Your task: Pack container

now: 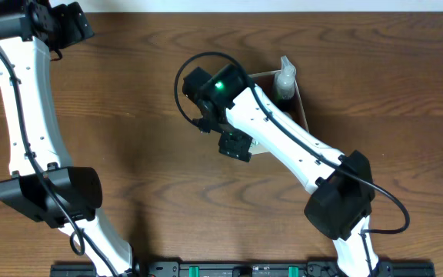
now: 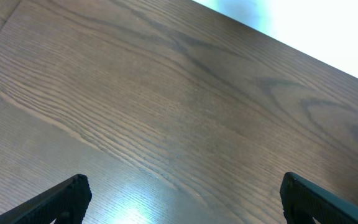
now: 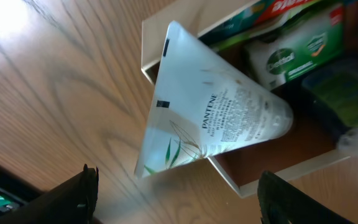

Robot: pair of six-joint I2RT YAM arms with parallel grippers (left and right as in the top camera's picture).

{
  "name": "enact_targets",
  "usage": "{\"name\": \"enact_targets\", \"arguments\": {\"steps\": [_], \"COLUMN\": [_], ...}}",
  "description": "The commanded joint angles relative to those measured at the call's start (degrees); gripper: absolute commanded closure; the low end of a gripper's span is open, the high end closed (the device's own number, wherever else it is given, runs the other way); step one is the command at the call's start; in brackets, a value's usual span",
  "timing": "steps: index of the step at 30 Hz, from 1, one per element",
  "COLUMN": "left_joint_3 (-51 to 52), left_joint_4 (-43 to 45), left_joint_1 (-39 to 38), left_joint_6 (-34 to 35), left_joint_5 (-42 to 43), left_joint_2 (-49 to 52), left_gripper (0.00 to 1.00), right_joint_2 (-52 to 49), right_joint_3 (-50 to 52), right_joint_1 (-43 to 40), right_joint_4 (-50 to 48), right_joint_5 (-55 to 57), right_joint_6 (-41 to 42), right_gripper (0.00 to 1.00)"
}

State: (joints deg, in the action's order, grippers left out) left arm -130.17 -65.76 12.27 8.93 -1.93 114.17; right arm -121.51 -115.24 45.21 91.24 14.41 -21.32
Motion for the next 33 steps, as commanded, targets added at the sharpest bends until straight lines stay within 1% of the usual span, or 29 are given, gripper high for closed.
{"name": "enact_targets", "arguments": {"steps": [1,5,8,14,18,20,23,30,33], "left_joint_3": [0.0,0.0,0.0,0.0,0.0,0.0,0.0,0.0,0.0], "left_joint_4": [-0.1,-0.1,-0.1,-0.1,-0.1,-0.1,-0.1,-0.1,-0.1], "left_joint_1": [0.2,0.2,0.2,0.2,0.2,0.2,0.2,0.2,0.2], "left_joint_6": [-0.3,-0.3,-0.3,-0.3,-0.3,-0.3,-0.3,-0.3,-0.3], "left_joint_5": [-0.7,-0.7,-0.7,-0.7,-0.7,-0.7,-0.7,-0.7,-0.7], "left_joint_2": [0.3,0.3,0.3,0.3,0.3,0.3,0.3,0.3,0.3], "left_gripper": [0.02,0.02,0.02,0.02,0.02,0.02,0.02,0.02,0.02], "right_joint_2": [-0.6,-0.6,-0.6,-0.6,-0.6,-0.6,-0.6,-0.6,-0.6], "right_joint_3": [2.1,4.0,4.4,4.4,4.4,4.4,4.4,4.4,4.5], "right_joint_1": [1.0,1.8,2.1,2.1,2.1,2.1,2.0,2.0,1.9], "right_joint_4": [-1.5,-4.5,-6.1,-7.6,-7.8,-7.8,-7.8,-7.9,-7.9], "right_joint_5": [3.0,6.0,6.1,6.2,6.2,6.1,6.1,5.9,3.7], "right_joint_6": [1.2,1.2,1.2,1.2,1.2,1.2,1.2,1.2,1.2], "right_gripper": [0.19,0.18,0.18,0.23,0.34,0.41,0.56,0.56,0.54]}}
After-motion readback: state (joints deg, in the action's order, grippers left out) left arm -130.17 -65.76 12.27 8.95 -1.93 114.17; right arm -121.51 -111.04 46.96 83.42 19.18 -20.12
